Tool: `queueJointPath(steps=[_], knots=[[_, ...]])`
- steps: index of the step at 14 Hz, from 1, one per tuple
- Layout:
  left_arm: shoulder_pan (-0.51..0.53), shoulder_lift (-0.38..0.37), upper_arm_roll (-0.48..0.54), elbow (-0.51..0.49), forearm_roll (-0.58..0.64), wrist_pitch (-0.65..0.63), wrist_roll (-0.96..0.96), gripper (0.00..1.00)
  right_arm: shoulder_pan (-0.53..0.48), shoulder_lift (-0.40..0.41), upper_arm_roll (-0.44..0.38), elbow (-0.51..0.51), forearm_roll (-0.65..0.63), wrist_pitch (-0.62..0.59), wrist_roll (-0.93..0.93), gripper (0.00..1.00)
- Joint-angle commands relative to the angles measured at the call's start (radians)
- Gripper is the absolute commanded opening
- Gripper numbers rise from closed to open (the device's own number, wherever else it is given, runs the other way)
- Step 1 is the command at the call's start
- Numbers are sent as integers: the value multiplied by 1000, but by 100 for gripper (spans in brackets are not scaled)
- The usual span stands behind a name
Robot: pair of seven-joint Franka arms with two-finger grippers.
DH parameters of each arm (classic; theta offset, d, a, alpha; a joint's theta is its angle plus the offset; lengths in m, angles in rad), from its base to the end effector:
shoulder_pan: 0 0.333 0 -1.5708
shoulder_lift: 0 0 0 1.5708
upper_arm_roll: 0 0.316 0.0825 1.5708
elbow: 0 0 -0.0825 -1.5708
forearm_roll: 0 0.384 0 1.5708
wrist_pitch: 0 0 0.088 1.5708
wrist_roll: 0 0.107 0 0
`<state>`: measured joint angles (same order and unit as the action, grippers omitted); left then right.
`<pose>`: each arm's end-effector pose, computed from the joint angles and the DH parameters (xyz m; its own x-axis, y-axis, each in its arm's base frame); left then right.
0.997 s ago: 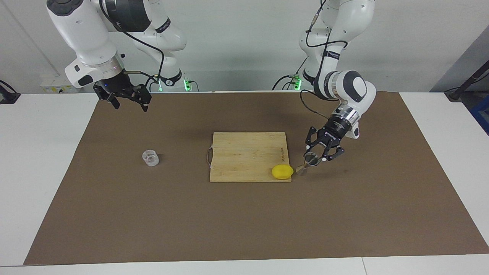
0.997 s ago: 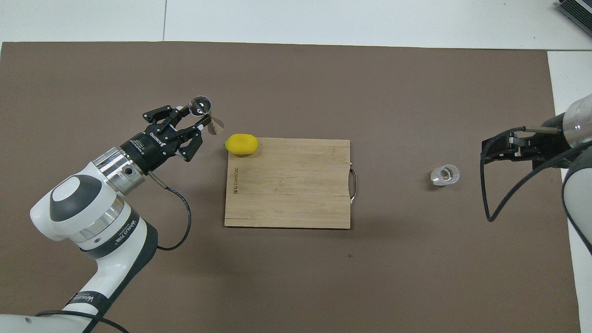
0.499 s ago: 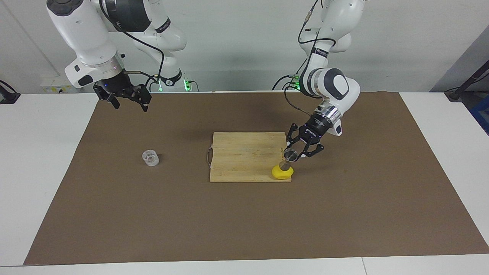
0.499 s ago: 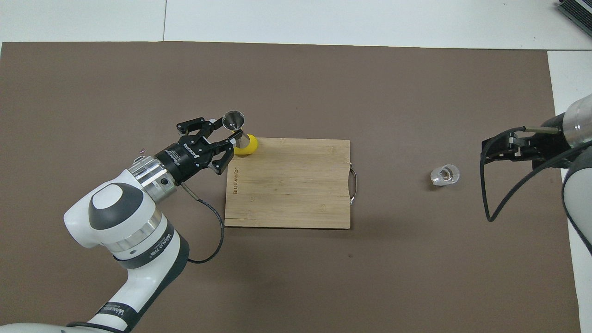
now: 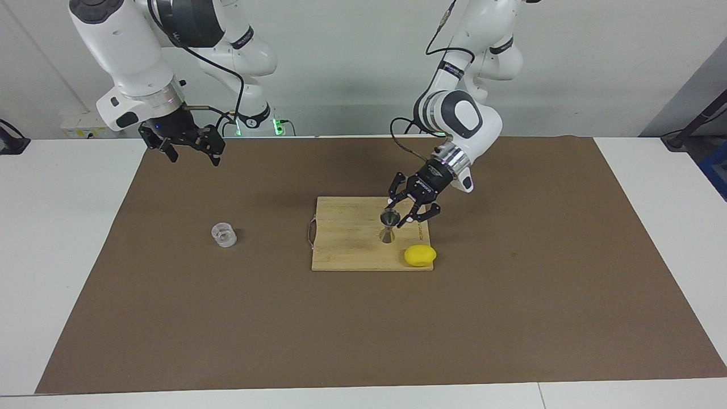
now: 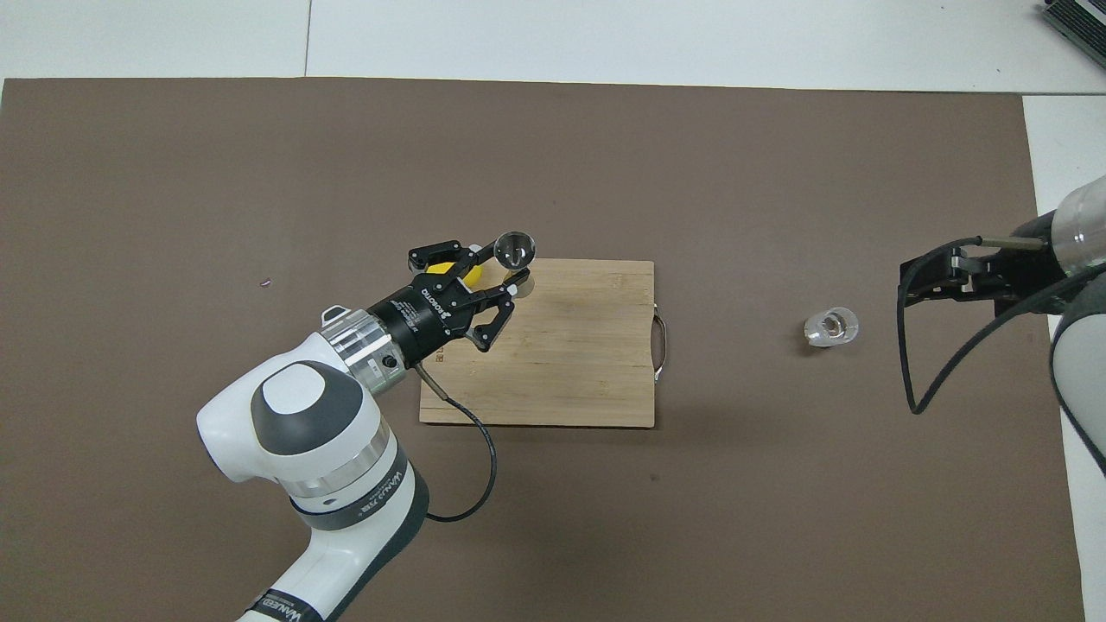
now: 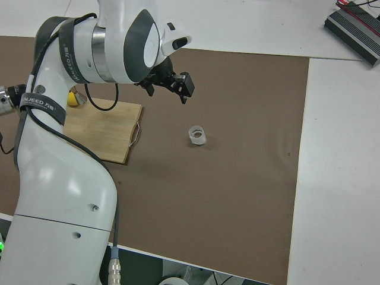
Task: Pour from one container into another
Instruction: 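Lift the dark cup with the left gripper and carry it over the cutting board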
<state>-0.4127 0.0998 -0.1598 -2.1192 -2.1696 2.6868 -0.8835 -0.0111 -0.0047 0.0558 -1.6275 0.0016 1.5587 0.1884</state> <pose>0.4907 -0.2834 0.3776 -0.2885 0.2098 -0.9342 0.7980 0.5918 -0.1135 0.5492 0.0248 0.5994 0.9877 -0.1433 -0.0632 -0.1429 -0.9897 0.0107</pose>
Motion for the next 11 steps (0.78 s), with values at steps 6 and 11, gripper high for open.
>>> queueJointPath(steps=[6,11], knots=[[-92,43,14,68,-39,41,14,0,-33,-15,2,-11,21,-3,-6,100],[-90,77,14,54,-45,41,12,0,-76,-26,2,-11,21,-65,11,100]])
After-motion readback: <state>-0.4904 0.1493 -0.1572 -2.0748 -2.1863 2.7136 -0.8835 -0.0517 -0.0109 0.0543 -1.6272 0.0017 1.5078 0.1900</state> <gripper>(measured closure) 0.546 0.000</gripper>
